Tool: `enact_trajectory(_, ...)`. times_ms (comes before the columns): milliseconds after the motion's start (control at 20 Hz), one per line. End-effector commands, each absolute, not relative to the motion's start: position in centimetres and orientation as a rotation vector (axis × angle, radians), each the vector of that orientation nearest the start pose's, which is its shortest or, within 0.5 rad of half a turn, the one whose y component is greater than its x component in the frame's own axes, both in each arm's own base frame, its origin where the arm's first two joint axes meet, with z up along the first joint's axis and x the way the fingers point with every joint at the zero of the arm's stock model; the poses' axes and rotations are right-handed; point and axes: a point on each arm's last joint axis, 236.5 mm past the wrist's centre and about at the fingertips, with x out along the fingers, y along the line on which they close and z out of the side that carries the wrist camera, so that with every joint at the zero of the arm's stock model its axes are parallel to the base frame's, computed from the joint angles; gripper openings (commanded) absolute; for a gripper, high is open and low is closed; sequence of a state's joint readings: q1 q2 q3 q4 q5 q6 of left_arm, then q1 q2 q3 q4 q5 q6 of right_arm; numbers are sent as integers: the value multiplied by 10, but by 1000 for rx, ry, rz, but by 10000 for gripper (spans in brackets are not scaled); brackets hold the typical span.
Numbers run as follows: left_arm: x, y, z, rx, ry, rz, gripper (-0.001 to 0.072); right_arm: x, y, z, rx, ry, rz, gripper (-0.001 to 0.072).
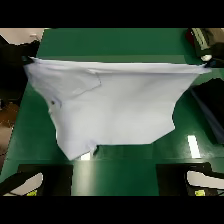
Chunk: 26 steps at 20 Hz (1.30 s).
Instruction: Fold the shirts.
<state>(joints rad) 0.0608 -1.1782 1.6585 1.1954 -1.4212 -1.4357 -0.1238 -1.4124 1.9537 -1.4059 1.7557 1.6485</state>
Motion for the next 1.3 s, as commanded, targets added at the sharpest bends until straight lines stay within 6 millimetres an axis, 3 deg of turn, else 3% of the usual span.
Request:
enact_trajectory(0,444,-55,157,-145,989,-303,31,446,-3,152,184,1194,39,14)
enact_trajectory(250,487,-48,126,-115,942,-291,31,496,9,110,165,1154,66,15)
enact_trajectory(500,510,-43,110,-118,910,-270,31,518,7,84,157,1141,67,15)
enact_trajectory(800,459,-41,47,-25,1175,-337,30,479,10,21,140,1323,89,14)
enact_trajectory(1000,432,-43,4,-54,1288,-342,31,461,11,-9,153,1354,79,15)
enact_trajectory(1100,422,-43,-9,-63,1326,-343,32,450,12,-23,159,1378,75,17)
enact_trajectory(1250,420,-43,-10,-75,1334,-337,33,438,17,-35,183,1414,84,21)
